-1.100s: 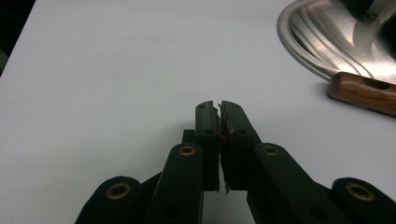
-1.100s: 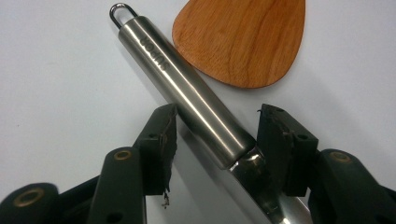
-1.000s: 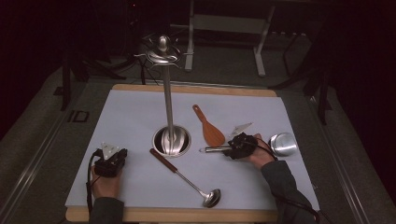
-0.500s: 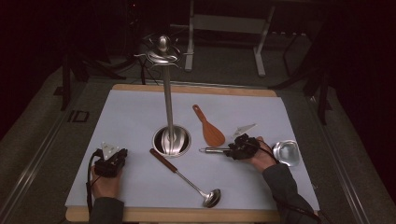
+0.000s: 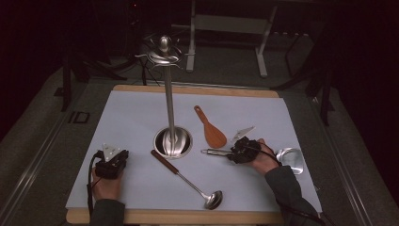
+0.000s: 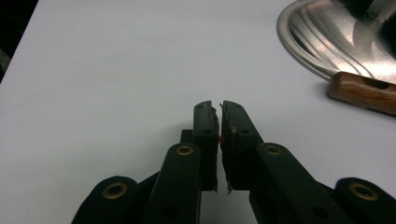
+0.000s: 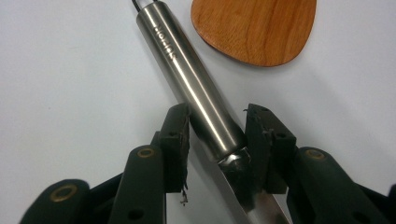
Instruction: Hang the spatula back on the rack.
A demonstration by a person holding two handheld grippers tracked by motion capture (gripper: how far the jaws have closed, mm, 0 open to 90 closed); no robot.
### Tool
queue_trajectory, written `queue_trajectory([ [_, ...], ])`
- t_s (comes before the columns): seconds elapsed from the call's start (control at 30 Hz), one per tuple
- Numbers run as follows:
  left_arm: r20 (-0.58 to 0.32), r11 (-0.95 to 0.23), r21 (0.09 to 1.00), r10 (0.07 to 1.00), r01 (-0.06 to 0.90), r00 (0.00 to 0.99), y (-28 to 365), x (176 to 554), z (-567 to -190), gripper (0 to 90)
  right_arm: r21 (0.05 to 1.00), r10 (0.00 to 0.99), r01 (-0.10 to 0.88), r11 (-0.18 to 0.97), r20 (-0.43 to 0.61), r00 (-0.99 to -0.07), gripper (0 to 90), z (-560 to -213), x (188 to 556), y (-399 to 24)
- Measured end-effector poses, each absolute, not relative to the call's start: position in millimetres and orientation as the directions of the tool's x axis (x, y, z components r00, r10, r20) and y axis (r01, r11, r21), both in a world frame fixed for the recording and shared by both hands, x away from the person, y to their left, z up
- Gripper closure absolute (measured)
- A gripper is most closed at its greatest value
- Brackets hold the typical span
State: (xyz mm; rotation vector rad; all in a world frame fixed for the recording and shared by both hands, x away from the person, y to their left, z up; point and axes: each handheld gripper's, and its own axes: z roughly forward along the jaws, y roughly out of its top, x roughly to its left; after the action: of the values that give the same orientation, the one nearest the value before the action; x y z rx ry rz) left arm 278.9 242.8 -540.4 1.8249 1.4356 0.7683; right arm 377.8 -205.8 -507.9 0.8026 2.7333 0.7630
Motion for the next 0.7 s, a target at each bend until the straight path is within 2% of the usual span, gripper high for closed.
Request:
queue_trajectory([
  [0.1, 0.037, -0.156, 0.805, 0.976, 0.572, 0.215, 243, 279, -540, 84.8, 0.53, 0.529, 0.424, 0.734, -0.055, -0.847, 57.0, -512, 379, -207],
  [0.33, 0.039, -0.159, 0.805, 0.976, 0.572, 0.216, 243, 279, -540, 84.7, 0.505, 0.528, 0.423, 0.753, -0.078, -0.846, 56.2, -512, 377, -203],
  [0.7, 0.04, -0.16, 0.805, 0.975, 0.571, 0.217, 242, 279, -540, 84.8, 0.433, 0.574, 0.512, 0.742, -0.016, -0.819, 61.7, -507, 370, -195],
])
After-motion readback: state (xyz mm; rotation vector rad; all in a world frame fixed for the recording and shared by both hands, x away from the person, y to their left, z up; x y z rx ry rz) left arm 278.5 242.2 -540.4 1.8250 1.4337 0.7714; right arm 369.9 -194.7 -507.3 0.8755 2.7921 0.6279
